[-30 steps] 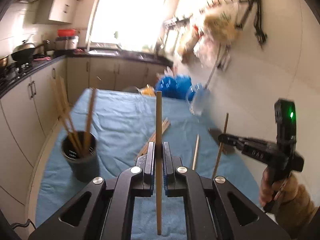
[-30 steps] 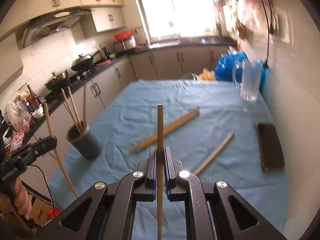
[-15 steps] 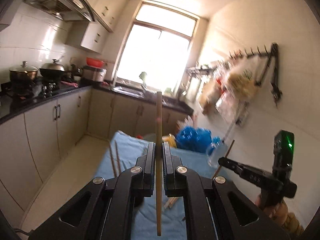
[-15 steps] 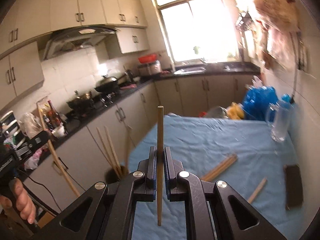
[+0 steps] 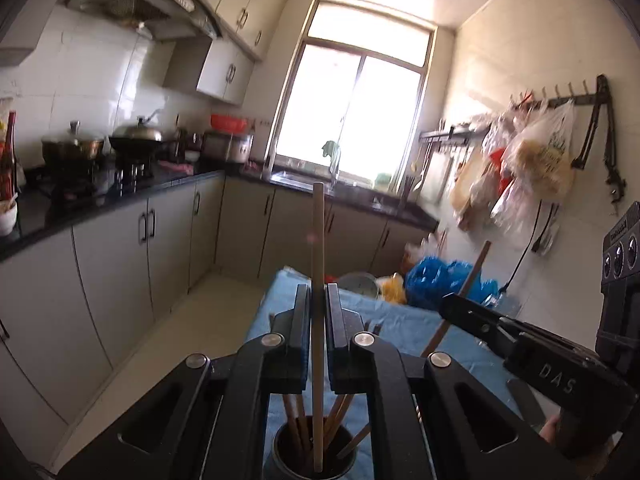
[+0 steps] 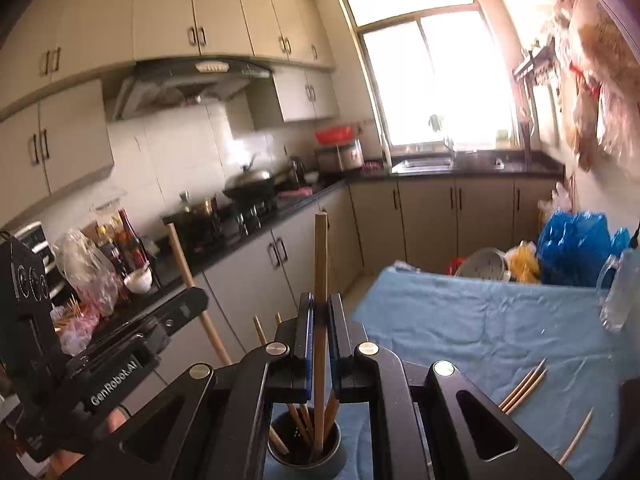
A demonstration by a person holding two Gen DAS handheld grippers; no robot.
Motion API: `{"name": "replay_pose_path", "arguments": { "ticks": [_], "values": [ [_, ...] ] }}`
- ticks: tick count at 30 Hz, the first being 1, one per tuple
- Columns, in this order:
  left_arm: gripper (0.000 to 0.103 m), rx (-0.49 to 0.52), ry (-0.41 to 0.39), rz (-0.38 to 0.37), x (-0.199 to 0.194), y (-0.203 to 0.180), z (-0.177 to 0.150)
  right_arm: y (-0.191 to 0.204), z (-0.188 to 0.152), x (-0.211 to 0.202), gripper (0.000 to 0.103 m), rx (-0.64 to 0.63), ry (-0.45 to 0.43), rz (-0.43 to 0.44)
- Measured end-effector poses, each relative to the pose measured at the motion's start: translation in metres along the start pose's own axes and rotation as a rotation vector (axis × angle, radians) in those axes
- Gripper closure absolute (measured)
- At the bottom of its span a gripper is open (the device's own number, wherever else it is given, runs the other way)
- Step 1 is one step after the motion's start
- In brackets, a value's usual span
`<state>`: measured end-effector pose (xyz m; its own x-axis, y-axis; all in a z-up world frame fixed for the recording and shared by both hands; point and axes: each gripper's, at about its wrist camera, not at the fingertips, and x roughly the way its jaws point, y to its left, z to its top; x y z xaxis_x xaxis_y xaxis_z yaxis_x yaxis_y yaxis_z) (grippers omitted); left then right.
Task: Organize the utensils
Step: 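Carry both chopsticks over the black cup and lower them in, then open both tools to release the chopsticks into the cup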
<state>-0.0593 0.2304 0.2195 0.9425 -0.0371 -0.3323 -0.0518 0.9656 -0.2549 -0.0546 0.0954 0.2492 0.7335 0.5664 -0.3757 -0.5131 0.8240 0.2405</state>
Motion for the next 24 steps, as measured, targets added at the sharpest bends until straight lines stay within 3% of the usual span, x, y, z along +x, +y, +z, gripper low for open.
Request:
{"name": "replay_pose_path", "arguments": {
  "ticks": [5, 11, 15, 20, 24],
  "values": [
    [0.097, -0.017, 0.082, 0.019, 0.024, 0.010, -0.015, -0.011, -0.023, 0.035, 0.095, 0.019, 0.110, -0.013],
    [0.096, -0.046, 0.109, 0.024, 0.029, 0.018, -0.021, -0.031, -0.041, 0.051, 0.095, 0.050, 0.172, -0.025],
    [0.075, -0.054, 0.122, 0.038, 0.025, 0.019, -0.026, -0.037, -0.046, 0.056, 0.094, 0.083, 0.190, -0.018],
    [0.066, -0.036, 0.112, 0.088, 0.008, 0.013, -0.029, -0.044, -0.049, 0.051, 0.066, 0.107, 0.185, -0.016],
    [0.061, -0.010, 0.113, 0.126, -0.006, 0.004, -0.034, -0.051, -0.048, 0.037, 0.058, 0.133, 0.163, -0.021]
  ]
}}
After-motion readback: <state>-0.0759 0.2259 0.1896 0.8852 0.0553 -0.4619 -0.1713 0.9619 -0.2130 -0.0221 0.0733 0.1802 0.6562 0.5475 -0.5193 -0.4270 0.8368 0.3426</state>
